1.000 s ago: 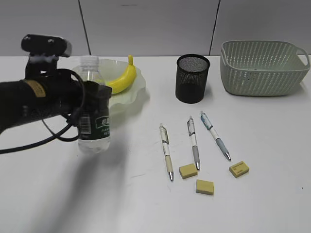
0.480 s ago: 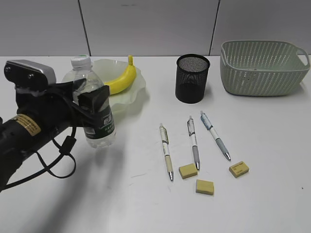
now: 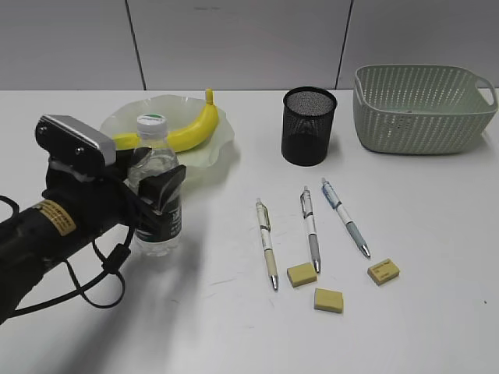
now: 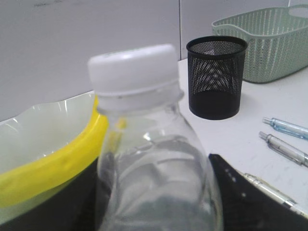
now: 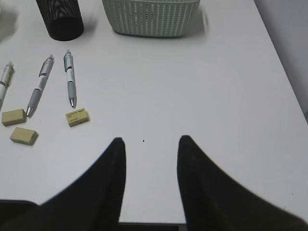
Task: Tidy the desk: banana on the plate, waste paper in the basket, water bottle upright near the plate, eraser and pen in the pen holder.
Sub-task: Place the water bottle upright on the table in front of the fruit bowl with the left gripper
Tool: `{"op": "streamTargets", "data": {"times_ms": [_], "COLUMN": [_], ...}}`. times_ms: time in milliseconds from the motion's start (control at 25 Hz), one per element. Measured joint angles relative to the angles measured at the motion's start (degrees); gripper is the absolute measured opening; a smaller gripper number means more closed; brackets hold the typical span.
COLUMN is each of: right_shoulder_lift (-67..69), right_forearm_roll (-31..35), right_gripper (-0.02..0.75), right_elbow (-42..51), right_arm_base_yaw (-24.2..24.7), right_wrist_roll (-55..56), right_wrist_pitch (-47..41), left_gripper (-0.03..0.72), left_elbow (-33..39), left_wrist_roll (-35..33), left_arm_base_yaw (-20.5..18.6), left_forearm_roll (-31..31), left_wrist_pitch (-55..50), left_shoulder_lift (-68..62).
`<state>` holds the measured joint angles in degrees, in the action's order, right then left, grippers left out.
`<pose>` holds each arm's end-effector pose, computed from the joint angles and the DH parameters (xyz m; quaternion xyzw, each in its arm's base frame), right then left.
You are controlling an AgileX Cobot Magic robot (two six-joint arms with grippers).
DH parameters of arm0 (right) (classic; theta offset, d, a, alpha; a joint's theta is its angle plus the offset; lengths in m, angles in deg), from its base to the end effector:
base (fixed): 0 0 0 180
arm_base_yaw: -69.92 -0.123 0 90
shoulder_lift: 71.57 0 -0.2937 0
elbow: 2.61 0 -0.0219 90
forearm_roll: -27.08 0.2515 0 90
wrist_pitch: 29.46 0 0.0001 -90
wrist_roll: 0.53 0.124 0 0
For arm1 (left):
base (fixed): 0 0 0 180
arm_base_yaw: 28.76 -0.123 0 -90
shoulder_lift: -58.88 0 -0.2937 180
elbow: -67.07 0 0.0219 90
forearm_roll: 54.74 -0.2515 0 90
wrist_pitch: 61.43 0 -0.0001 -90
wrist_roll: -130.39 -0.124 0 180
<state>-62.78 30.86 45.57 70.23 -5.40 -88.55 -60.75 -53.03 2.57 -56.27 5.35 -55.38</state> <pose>0.0199 0.0069 0.2690 -0.0343 0.8472 0.0090 0.5301 0.2744 -0.1706 0.1305 0.2396 0.7256 -0.1614 0.6245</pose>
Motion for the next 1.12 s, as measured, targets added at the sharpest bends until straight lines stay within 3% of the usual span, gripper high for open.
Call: {"op": "streamTargets", "data": {"times_ms": [280,1120], "right_shoulder_lift": [0.00,0.00], "right_forearm_roll": [0.00,0.00], "right_gripper": [0.298,0.298], "right_elbow": [0.00,0.00], "right_arm_base_yaw": [0.00,0.00], "right_wrist_roll": [0.00,0.00], "right_wrist_pitch": [0.00,0.00], "left_gripper": [0.433,0.433], "left_elbow": [0.00,-0.40], "left_wrist_roll": [-5.81,-6.41], "left_arm_base_yaw": [0.00,0.00], "left_forearm_roll": [-0.12,-0.71], "left_wrist_pitch": [0.00,3.04], "left_shoulder_lift": [-0.35,-3.79]}}
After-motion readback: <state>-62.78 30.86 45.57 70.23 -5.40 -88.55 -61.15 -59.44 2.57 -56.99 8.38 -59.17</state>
